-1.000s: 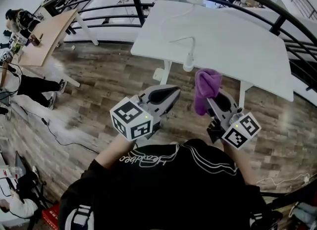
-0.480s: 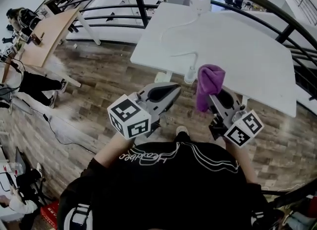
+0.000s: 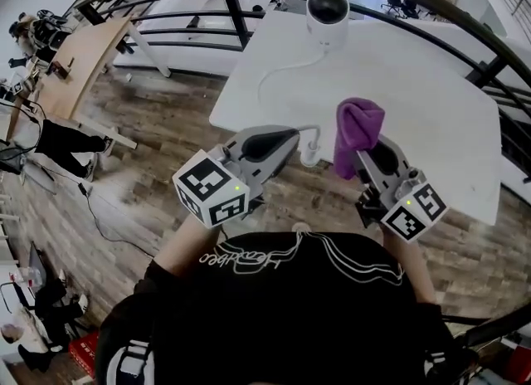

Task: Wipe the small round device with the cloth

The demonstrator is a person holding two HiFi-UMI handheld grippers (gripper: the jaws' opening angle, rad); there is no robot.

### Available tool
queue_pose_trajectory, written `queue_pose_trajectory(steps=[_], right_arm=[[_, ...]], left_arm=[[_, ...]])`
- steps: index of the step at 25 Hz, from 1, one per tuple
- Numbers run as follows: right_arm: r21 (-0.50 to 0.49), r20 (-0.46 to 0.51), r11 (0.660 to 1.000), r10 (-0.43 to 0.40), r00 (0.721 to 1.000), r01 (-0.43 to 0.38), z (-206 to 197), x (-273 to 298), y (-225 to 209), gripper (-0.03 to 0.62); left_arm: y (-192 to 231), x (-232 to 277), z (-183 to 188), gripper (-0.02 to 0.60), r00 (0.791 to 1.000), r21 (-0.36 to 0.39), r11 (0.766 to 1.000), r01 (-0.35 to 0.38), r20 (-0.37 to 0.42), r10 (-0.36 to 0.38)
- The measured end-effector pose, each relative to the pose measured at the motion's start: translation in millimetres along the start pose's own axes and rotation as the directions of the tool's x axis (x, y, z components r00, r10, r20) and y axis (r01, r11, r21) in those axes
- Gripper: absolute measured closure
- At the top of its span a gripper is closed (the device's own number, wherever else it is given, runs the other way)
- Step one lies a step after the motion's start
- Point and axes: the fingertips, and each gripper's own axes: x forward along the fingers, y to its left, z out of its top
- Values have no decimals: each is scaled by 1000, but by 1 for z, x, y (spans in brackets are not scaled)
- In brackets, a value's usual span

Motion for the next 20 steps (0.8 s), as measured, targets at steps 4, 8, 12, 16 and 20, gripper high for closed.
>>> queue_pose_trajectory(steps=[4,8,12,16,20], right_arm=[[3,0,1000,11,1000,-11,5,12,-26,528],[-5,14,1000,2,1000,-2,8,16,-37,528],[-4,17,1000,-31,999,31,5,22,-48,528],[-7,24,997,-73,997,73,8,39,-63,528],[-10,53,991,-132,990,132,6,46,-75,528]], left_arm=[[21,18,3,572,1000,23,1000,-22,-22,22],[38,24,5,572,999,48,999,-11,-45,13],[58,30,4,549,995,100,994,30,-99,-20],[89,46,7,489,985,138,986,96,-158,-73],[110,62,0,462,972,200,967,159,-203,-118]])
